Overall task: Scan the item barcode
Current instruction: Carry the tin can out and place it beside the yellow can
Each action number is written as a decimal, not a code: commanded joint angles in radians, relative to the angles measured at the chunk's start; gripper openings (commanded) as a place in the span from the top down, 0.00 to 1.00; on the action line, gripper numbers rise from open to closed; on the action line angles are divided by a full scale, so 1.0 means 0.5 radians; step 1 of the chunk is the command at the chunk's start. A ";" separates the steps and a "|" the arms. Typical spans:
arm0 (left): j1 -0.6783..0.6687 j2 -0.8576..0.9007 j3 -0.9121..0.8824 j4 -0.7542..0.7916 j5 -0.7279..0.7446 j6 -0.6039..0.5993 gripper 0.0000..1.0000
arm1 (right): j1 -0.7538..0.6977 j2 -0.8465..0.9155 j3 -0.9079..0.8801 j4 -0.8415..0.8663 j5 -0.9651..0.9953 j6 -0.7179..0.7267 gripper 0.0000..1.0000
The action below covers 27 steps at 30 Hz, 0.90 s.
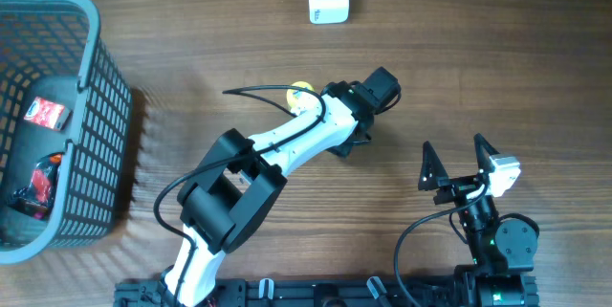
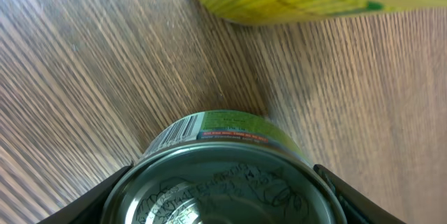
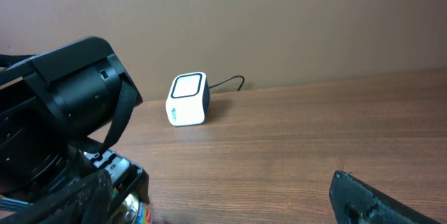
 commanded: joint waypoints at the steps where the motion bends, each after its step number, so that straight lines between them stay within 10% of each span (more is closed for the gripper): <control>1: 0.032 0.024 0.006 0.049 0.010 -0.330 0.29 | 0.007 -0.012 -0.002 0.009 0.014 0.014 0.00; 7: 0.118 0.064 0.006 0.086 0.274 -0.617 0.34 | 0.007 -0.012 -0.002 0.009 0.014 0.014 0.00; 15: 0.115 0.156 0.006 0.002 0.292 -0.482 0.00 | 0.007 -0.012 -0.002 0.008 0.014 0.014 0.00; 20: 0.095 0.094 0.007 0.005 0.291 -0.338 0.00 | 0.007 -0.012 -0.002 0.009 0.013 0.014 0.00; 27: -0.016 -0.405 0.007 -0.086 -0.185 -0.236 0.00 | 0.007 -0.012 -0.002 0.009 0.014 0.014 0.00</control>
